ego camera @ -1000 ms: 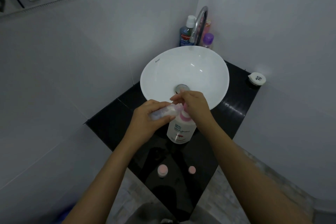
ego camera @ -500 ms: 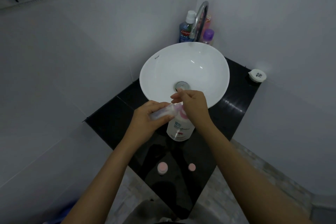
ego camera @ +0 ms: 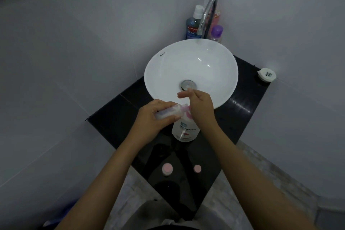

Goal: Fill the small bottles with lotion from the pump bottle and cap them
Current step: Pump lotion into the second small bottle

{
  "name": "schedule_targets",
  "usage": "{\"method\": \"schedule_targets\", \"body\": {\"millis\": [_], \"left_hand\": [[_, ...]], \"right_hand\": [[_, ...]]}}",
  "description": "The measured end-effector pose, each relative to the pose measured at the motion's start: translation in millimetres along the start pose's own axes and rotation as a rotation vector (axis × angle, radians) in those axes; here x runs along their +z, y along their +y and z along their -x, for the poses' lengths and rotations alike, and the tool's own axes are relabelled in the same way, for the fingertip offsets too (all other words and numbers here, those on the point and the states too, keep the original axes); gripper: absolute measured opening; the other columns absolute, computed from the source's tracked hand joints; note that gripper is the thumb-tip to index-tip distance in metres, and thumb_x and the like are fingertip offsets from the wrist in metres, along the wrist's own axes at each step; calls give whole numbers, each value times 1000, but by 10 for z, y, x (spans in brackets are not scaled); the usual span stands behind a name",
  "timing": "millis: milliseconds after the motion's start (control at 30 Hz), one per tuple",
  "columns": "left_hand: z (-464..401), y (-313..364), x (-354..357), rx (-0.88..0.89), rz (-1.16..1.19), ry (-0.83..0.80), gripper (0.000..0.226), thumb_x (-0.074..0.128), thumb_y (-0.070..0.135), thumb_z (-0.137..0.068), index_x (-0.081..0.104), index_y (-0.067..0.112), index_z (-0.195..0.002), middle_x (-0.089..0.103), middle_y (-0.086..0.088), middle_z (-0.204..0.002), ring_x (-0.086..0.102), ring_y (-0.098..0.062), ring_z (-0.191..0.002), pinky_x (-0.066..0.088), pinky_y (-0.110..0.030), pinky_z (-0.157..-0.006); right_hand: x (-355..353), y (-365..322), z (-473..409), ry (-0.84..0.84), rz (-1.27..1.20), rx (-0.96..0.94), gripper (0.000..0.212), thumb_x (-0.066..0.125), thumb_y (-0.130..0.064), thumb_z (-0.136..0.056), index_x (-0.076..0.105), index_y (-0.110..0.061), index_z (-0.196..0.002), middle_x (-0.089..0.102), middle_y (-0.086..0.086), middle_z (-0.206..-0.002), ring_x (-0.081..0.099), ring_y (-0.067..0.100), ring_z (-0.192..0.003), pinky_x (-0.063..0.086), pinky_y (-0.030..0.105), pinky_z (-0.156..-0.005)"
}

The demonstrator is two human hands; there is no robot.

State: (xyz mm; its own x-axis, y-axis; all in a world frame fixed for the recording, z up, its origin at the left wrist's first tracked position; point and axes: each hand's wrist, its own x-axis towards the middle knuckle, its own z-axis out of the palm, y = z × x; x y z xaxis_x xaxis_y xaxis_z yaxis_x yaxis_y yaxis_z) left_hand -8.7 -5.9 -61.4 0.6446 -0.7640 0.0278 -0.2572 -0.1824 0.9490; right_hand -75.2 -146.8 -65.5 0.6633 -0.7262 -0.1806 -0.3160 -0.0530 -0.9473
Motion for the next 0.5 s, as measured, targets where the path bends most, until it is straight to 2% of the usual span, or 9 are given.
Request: {"method": "schedule_targets", "body": {"millis": [133,300,367,433,467,500], "left_hand": [[23,-3,8,-10,25,-6,33,73,23,-76,66,28,-108,66,5,-105,61,4,-95,46,-7,-79],[3,70,-16,20,13,5,36,73,28,-75,67,25,-110,66,7,-105,61,2,-96,49,-13,-84],[-9,82,-26,29,9,11,37,74,28,-74,67,24,-111,66,8,-106,61,1,-97,49,-12,-85],[-17,83,-34,33,12,5,37,75,26,-74,68,23,-110,66,7,-106,61,2,-96,48,-11,-84],[-23,78,-37,31,15,1,37,75,25,-74,68,23,-110,66,7,-106,61,2,-96,47,-10,-83],[-28,68,-40,26,14,-2,37,75,24,-74,68,22,-110,66,8,-106,61,3,-96,47,-8,-83]], "right_hand": [[-8,-21,39,-4,6,10,37,40,-28,-98,73,-17,-86,63,-9,-75,51,4,-71,39,35,-84],[-111,-183,13,-31,82,-45,35,43,-20,-96,74,-4,-93,70,3,-91,62,14,-90,48,26,-79],[-125,-198,31,-13,69,-82,34,43,-19,-96,74,-5,-92,71,5,-93,64,15,-91,49,26,-79],[-108,-176,37,3,47,-60,34,41,-18,-96,73,-7,-92,70,4,-94,62,12,-84,48,17,-70],[-93,-157,33,8,40,-36,34,40,-19,-96,73,-12,-90,70,1,-93,61,10,-79,49,13,-71],[-73,-125,17,21,44,-14,35,40,-23,-94,73,-21,-84,70,-4,-89,60,10,-76,50,16,-80]]}}
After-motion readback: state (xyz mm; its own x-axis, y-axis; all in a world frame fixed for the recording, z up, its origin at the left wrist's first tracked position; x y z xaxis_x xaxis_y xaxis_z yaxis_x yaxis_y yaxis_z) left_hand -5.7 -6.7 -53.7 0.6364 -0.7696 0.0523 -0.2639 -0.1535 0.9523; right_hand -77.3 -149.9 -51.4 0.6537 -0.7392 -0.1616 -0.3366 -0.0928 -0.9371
